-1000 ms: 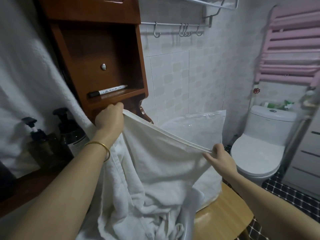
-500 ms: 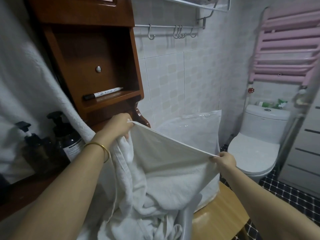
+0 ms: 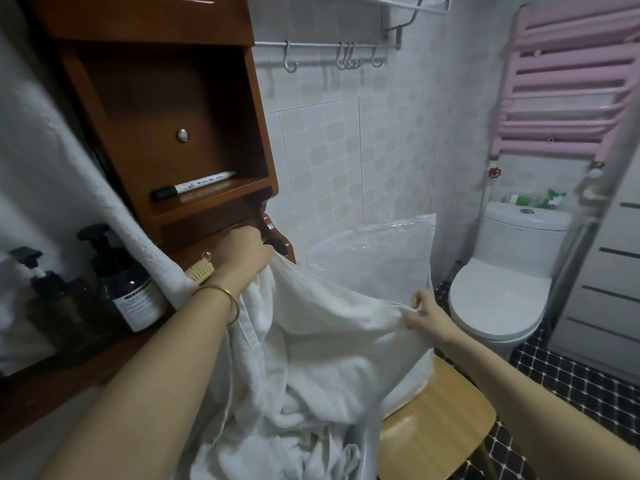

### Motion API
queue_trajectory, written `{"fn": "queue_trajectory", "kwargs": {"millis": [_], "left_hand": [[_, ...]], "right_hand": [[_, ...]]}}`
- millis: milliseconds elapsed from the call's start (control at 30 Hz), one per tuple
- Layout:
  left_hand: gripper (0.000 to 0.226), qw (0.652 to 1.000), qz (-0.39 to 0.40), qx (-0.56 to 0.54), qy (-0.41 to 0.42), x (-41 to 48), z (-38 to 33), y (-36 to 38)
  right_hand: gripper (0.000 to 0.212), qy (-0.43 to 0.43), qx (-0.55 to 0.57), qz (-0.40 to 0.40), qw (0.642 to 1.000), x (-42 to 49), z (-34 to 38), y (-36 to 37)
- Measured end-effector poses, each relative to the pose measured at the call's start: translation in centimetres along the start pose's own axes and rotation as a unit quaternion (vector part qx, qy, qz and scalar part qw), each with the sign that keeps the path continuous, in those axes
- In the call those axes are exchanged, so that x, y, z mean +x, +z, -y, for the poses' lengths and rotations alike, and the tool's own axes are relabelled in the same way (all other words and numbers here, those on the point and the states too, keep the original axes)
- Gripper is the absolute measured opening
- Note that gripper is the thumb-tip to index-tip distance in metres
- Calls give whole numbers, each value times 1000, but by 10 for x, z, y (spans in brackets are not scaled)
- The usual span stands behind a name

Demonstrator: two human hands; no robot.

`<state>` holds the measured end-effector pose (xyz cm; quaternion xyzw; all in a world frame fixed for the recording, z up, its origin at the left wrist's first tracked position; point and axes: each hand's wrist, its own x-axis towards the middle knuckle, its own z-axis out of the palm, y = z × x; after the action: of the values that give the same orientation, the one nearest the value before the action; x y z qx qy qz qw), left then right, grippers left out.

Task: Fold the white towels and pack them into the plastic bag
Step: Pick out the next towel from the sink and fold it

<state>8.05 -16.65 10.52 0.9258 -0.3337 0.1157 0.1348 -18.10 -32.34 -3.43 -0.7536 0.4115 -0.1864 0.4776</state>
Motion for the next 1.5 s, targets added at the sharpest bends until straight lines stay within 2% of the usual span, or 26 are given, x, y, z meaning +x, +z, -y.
{"fn": "queue_trajectory", "kwargs": {"millis": [100,167,267,367,433,500,567,633,700,767,833,900,967,1033,1100,1367,1433,1500], "left_hand": [[14,999,10,-47,8,4,-12,15],[26,993,45,-105,10,3,-26,23],[48,976,95,-197,-7,-6,-41,39],[52,959,120,-256,-37,-19,-40,52],[44,956,94,-277,-31,-32,-34,54],[34,961,34,-275,-19,-49,-26,53],[31,972,-41,-232,8,-63,-16,51],[31,975,-47,-218,7,-73,-4,50],[37,957,21,-287,-36,-80,4,48],[54,928,83,-357,-71,-89,11,47],[64,909,135,-383,-91,-101,17,46],[59,884,187,-416,-106,-114,24,46],[47,851,214,-466,-113,-125,32,48],[33,827,207,-509,-113,-137,36,47],[26,808,184,-547,-116,-146,37,45],[17,823,25,-563,-67,-172,34,34],[19,825,19,-561,-55,-173,33,33],[23,811,43,-582,-50,-175,33,31]], "right_hand": [[23,-70,85,172,979,-28,18,1],[13,-112,88,259,955,-43,32,7],[30,-114,149,252,949,-50,51,18],[28,-92,223,233,942,-50,57,23],[23,-100,194,233,948,-49,58,28],[20,-114,154,247,950,-50,60,34],[33,-120,157,295,935,-52,65,41],[39,-140,133,327,925,-54,72,50],[37,-174,56,284,941,-57,78,61],[28,-226,-57,204,951,-58,82,71],[13,-291,-168,112,935,-57,83,76],[11,-353,-182,56,916,-57,82,78],[17,-401,-132,56,905,-58,80,81],[20,-393,-74,77,913,-66,80,86],[12,-375,-29,81,923,-70,80,93],[3,-389,15,44,920,-77,92,103],[5,-372,30,41,927,-79,95,108],[8,-347,51,31,936,-82,95,113]]}}
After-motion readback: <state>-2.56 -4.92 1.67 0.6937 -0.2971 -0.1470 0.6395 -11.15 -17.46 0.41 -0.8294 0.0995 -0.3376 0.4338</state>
